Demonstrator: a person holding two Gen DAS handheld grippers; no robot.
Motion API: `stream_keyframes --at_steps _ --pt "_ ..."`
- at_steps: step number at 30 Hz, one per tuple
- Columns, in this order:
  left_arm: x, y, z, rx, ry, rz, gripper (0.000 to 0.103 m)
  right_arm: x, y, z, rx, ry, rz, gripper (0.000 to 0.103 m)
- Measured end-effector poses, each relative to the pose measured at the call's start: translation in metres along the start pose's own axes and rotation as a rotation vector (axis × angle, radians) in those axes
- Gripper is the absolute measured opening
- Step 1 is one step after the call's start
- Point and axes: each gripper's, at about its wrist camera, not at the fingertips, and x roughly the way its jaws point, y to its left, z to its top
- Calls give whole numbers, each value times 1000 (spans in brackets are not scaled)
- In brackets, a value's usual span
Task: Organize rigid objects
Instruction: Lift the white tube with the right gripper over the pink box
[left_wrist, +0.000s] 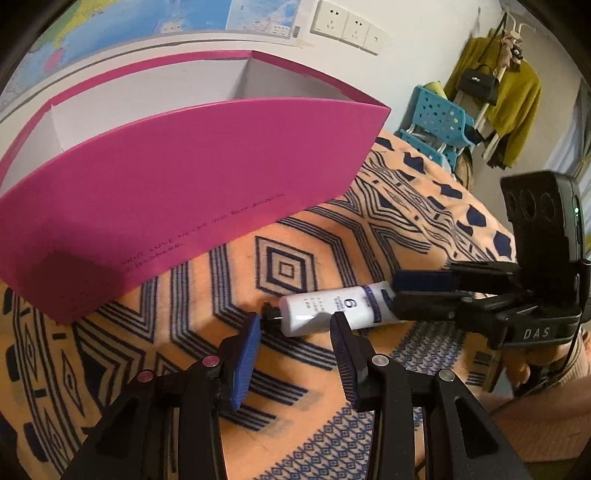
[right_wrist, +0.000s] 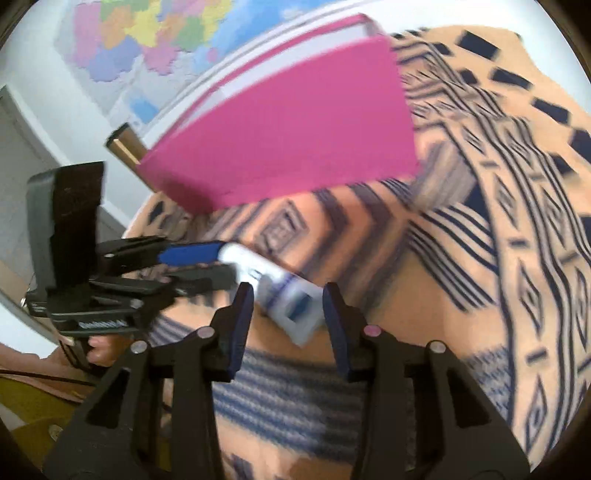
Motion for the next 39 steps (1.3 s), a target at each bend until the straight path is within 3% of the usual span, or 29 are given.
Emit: stream_keyframes --at_steps 4,7,11,24,39 --pt "-4 4 5 -11 -27 -3 38 -7 -5 -7 28 3 5 42" --pt "3 5 6 -20 0 -35 41 -3 -1 -8 16 3 11 42" --pt "2 6 4 -37 -5 -11 42 2 4 -7 9 -11 15 46" --pt "-3 14 -7 -96 -4 8 45 4 -8 4 118 -105 188 46" --pt "-19 14 7 -158 -68 18 45 -3 9 22 44 -151 112 46"
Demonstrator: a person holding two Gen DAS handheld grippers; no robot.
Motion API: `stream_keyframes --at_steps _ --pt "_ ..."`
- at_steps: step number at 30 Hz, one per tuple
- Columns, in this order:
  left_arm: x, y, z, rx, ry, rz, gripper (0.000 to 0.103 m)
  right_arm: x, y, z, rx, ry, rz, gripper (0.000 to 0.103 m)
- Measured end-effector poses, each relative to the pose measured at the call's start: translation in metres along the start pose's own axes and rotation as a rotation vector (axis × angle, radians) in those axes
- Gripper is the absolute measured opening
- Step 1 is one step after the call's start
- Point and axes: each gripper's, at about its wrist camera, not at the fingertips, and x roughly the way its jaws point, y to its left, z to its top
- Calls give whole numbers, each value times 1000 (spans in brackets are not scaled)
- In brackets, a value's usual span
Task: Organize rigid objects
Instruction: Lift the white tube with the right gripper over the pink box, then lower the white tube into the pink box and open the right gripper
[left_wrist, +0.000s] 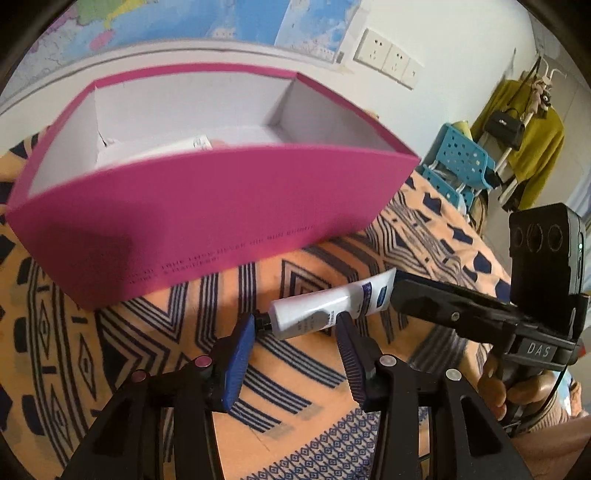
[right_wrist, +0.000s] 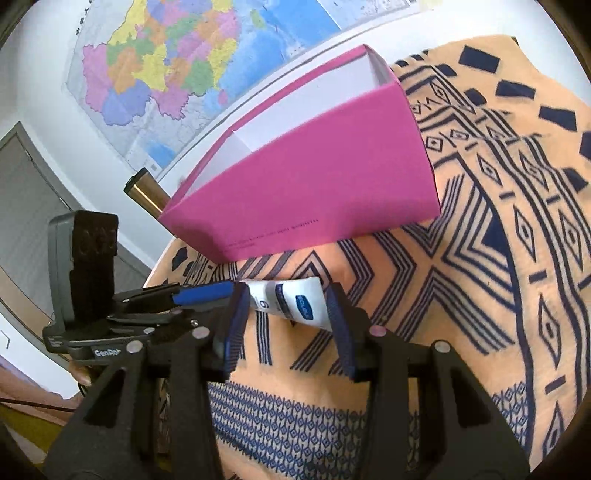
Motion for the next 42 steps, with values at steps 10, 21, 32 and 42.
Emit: stream_keyframes --at_steps 10,21,32,42 --pt "-24 -7 17 4 -89 6 45 -8 13 19 -51 -35 2 46" --pt "-45 -15 40 32 -172 20 45 -19 29 50 -124 -97 5 46" --pt "-48 -19 56 42 -209 32 45 -23 32 69 -152 -129 0 46" --pt "-49 -18 65 46 -226 53 45 -21 36 86 -184 -148 -3 46"
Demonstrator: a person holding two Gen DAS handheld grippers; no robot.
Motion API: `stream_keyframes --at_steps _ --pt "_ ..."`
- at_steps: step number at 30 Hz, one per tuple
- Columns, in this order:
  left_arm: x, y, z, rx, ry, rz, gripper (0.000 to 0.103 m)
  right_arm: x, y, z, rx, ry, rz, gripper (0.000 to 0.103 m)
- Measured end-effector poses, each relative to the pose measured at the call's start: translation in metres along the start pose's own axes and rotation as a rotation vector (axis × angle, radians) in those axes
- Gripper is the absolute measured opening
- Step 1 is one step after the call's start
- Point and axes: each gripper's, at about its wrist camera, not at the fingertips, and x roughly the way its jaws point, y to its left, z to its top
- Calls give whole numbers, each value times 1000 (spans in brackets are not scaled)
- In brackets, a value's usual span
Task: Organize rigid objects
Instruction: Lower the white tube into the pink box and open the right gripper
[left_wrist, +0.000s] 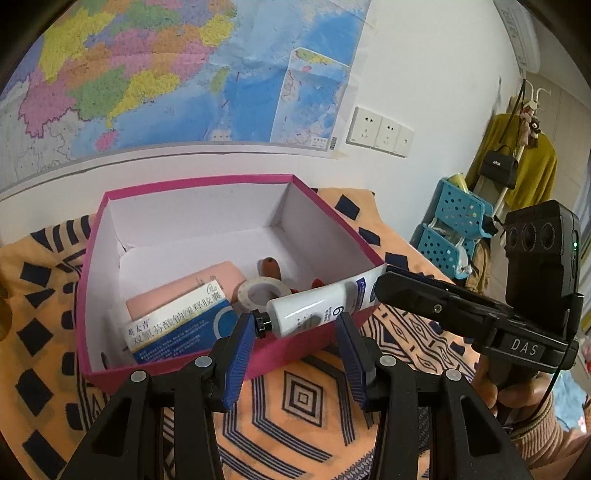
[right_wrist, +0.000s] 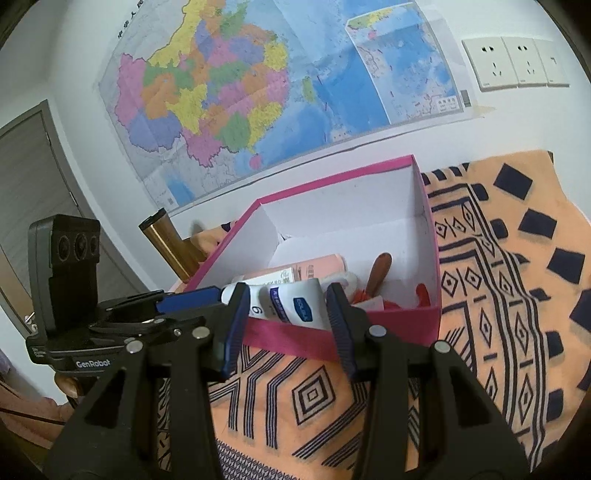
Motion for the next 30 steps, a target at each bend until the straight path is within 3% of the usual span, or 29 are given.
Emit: stream_keyframes --at_steps 16,30 --pt "12 11 11 -23 3 33 45 16 -2 16 -24 3 4 46" --pt "44 24 8 -25 69 82 45 50 -15 11 -26 87 -58 46"
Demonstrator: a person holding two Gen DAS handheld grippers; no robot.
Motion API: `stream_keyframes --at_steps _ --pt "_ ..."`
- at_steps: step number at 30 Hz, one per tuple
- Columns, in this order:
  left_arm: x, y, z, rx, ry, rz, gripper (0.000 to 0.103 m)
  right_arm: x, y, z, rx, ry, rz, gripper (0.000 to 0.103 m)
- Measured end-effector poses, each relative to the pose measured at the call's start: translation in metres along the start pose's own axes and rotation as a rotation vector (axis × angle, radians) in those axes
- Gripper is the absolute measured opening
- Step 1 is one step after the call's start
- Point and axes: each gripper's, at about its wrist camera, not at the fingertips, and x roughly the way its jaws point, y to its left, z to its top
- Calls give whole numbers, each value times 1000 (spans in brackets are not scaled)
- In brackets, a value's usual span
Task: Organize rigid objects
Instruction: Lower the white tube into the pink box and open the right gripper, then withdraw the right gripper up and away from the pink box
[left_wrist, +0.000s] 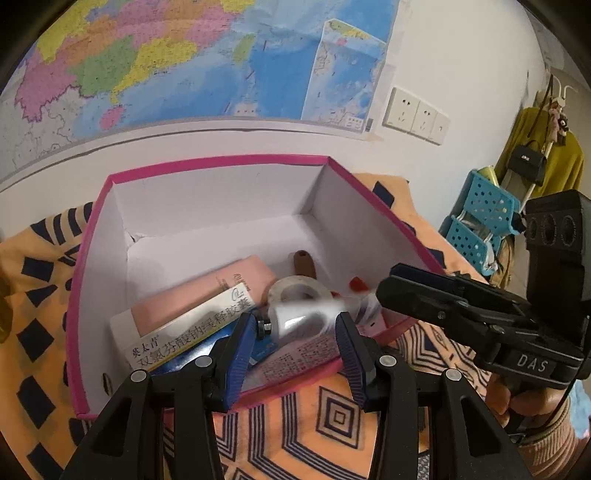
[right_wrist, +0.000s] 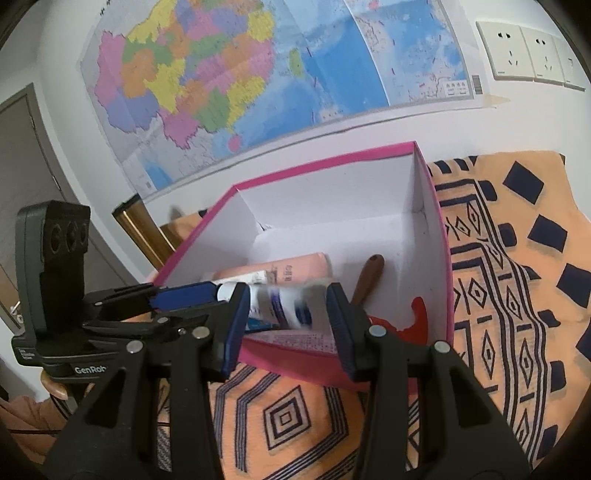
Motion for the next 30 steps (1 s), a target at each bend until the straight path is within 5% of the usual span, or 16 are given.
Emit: stream_keyframes --at_steps 6,9,14,17,30 --pt "-14 5 -9 -2 -57 47 57 -7 4 -5 -31 -11 -51 46" --pt "-29 6 -20 7 -103 57 81 -20 16 -12 -89 -39 -76 50" --pt "-58 6 -40 -3 -181 109 103 -38 41 -33 -187 -97 -139 87" --pt "-65 9 -51 -33 -190 148 103 -37 52 -52 -225 -89 -183 96" --pt "-63 11 -93 -91 -143 283 103 -26 49 -83 -181 -20 -202 96"
